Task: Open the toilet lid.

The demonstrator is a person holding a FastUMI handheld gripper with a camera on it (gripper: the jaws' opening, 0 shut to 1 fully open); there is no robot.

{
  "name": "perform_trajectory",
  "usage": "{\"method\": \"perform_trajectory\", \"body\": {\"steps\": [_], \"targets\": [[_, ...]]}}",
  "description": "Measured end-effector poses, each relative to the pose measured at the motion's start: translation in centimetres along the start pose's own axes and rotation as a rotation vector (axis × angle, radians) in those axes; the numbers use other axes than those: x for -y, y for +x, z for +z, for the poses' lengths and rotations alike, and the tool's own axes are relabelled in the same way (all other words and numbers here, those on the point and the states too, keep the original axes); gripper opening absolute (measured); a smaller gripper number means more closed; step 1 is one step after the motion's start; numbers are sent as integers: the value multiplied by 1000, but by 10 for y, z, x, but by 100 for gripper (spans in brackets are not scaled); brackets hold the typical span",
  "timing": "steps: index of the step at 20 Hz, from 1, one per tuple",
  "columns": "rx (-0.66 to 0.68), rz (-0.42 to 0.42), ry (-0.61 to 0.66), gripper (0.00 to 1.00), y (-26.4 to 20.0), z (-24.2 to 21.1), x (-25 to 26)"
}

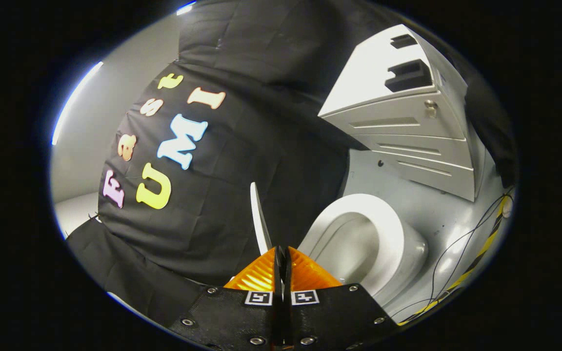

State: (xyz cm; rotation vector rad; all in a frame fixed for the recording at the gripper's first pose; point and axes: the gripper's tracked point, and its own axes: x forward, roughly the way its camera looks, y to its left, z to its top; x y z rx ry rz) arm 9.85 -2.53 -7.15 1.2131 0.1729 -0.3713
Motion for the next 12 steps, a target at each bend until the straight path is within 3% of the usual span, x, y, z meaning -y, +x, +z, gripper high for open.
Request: {"method": "perform_trajectory", "body": {"steps": [7, 12], "targets": [[28, 42, -119, 0, -7, -13, -43], [34, 52, -305, 0, -16, -29, -82]]}}
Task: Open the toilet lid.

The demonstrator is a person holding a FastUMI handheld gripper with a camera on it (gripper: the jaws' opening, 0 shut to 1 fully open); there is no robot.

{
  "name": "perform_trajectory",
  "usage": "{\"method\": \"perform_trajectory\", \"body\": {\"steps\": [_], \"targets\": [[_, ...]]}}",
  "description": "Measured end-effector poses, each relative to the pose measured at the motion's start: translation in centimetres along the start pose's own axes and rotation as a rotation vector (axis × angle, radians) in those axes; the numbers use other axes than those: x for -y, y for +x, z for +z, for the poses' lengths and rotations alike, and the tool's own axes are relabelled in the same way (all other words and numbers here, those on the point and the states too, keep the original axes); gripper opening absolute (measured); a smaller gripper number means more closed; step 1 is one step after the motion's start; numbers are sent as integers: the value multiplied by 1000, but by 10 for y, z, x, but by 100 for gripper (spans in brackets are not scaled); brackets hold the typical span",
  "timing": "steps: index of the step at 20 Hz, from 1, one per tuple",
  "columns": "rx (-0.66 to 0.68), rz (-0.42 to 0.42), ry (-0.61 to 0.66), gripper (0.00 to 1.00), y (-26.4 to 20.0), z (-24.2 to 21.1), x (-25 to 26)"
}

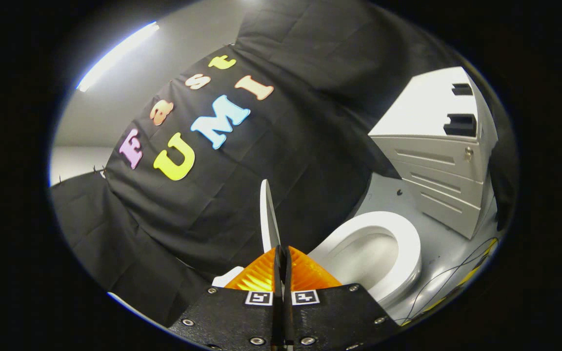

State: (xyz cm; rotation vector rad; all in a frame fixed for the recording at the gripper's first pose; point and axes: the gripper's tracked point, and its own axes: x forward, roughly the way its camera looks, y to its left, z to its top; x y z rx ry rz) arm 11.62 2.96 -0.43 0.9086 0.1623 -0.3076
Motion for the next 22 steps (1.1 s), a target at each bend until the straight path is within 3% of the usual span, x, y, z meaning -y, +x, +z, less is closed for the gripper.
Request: {"method": "perform_trajectory", "body": {"steps": [5, 17, 22], "targets": [[21, 50, -124, 0, -3, -8, -52], [73, 78, -299, 0, -11, -41, -134], [84, 147, -410, 0, -12, -65, -177]]}}
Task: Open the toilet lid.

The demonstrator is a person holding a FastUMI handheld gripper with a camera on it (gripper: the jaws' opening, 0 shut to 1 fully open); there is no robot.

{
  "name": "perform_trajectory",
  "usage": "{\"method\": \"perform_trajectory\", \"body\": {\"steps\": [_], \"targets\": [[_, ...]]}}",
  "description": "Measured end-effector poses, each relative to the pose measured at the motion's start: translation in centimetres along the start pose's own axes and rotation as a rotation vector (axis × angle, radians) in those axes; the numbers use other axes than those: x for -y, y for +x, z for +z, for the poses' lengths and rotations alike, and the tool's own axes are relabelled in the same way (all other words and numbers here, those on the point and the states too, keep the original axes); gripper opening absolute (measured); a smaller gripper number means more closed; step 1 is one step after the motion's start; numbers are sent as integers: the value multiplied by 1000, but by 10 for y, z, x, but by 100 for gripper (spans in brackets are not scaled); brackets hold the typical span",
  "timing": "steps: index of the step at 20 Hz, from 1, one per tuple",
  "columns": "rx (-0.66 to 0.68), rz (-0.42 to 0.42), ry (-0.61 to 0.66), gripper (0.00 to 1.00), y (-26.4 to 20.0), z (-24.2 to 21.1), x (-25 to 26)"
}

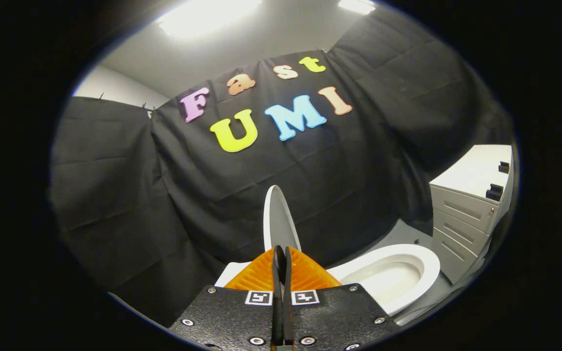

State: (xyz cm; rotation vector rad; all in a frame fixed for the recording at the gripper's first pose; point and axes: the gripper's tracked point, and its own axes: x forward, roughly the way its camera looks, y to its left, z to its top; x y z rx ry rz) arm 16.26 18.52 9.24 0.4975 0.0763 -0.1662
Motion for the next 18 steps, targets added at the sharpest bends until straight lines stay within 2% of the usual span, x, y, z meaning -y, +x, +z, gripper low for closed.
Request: {"method": "perform_trajectory", "body": {"steps": [6, 11, 18], "targets": [[4, 54, -44, 0, 1, -15, -37], [23, 129, -195, 0, 5, -27, -77], [47, 254, -327, 0, -3, -58, -118]]}}
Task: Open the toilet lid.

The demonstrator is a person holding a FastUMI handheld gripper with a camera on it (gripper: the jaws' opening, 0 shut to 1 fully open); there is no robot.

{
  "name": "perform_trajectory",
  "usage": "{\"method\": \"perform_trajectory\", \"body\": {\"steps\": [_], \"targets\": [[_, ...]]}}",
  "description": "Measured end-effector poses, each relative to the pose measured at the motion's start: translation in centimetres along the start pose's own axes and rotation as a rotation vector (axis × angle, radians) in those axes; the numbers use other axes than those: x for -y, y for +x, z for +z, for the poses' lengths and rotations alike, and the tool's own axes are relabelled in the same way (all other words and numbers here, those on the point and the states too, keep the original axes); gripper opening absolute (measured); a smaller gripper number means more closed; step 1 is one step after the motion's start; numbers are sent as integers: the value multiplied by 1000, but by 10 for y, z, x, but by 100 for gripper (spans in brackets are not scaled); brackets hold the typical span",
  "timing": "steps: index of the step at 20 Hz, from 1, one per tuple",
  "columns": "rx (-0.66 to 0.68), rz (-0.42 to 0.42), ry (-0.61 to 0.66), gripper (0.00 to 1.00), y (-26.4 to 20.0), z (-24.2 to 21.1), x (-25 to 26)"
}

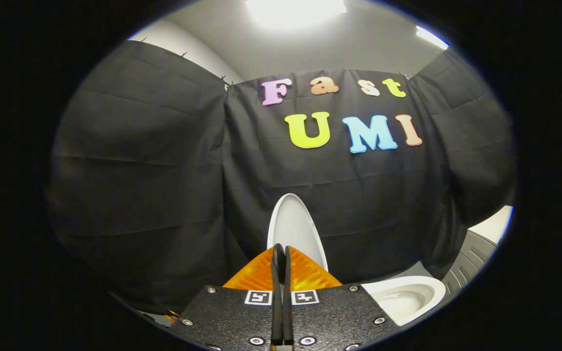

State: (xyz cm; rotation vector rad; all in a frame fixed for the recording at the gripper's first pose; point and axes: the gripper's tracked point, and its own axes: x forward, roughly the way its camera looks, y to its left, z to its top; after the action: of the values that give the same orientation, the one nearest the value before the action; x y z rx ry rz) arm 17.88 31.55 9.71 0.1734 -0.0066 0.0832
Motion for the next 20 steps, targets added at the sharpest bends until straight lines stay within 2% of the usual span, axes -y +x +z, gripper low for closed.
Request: {"method": "perform_trajectory", "body": {"steps": [4, 6, 13, 15, 17, 18, 20], "targets": [[-18, 75, 47, 0, 11, -7, -26], [-33, 92, 24, 0, 13, -10, -37], [-20, 37, -102, 3, 4, -7, -36], [-20, 58, -142, 10, 2, -5, -35], [-50, 87, -113, 21, -3, -13, -32], [-58, 78, -93, 30, -7, -12, -24], [-50, 59, -48, 62, -15, -1, -9]]}}
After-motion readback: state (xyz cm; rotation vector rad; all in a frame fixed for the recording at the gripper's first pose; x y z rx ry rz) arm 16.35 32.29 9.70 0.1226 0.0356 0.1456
